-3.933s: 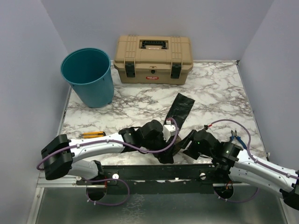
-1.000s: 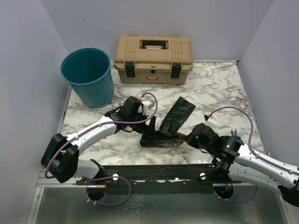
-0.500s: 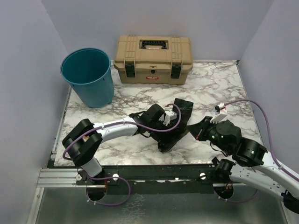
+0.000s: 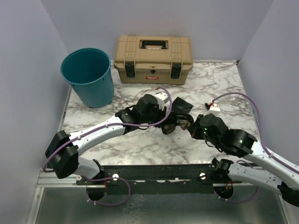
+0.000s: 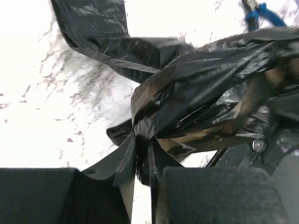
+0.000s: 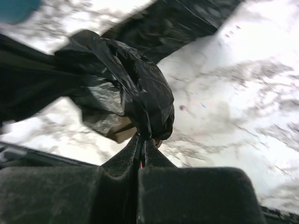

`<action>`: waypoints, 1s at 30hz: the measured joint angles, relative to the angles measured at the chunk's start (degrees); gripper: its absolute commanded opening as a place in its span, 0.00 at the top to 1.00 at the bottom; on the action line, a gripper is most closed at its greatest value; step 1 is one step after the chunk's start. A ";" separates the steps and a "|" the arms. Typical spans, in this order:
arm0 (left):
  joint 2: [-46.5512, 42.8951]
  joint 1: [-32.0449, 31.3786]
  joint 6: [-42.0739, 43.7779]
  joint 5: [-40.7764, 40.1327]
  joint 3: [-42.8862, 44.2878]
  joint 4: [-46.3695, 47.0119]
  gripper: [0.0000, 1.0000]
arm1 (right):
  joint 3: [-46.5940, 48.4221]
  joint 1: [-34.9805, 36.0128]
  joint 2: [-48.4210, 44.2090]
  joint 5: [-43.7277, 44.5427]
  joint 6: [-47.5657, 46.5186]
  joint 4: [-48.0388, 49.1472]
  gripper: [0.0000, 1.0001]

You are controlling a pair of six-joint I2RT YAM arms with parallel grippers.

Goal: Put the trash bags into the trash bin

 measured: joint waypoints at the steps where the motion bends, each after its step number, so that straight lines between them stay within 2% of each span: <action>1: -1.44 0.42 -0.24 -1.07 0.00 -0.04 0.81 | 0.33 0.00 1.64 0.98 0.90 -1.66 0.99; 3: -2.97 1.05 -0.72 -2.56 0.02 -0.11 0.79 | 0.74 0.00 4.74 2.86 2.99 -5.18 0.99; 4: -3.30 1.18 -0.94 -3.10 0.00 -0.20 0.74 | 0.85 0.00 5.79 3.91 4.02 -7.02 0.99; 6: -3.72 1.60 -1.84 -3.96 -0.52 -0.24 0.57 | 1.11 0.00 6.38 5.75 5.81 -10.29 0.99; 7: -3.72 1.68 -2.27 -4.15 -1.27 0.07 0.53 | 1.29 0.00 6.14 6.62 6.43 -11.37 0.99; 14: -3.41 -3.74 -6.23 -2.56 -10.45 1.01 0.39 | 1.25 0.00 3.65 8.35 8.02 -12.48 0.99; 17: -3.41 -4.52 -6.67 -1.60 -11.85 1.25 0.27 | -0.55 0.00 2.75 7.54 7.93 -11.61 0.99; 24: -2.99 -4.28 -4.76 -0.83 -10.99 2.54 0.22 | -4.26 0.00 -0.02 3.80 7.15 -8.94 0.99; 30: 1.64 -4.28 -0.85 0.37 -6.93 3.30 0.21 | -5.68 0.00 -2.97 1.14 4.83 -3.93 0.99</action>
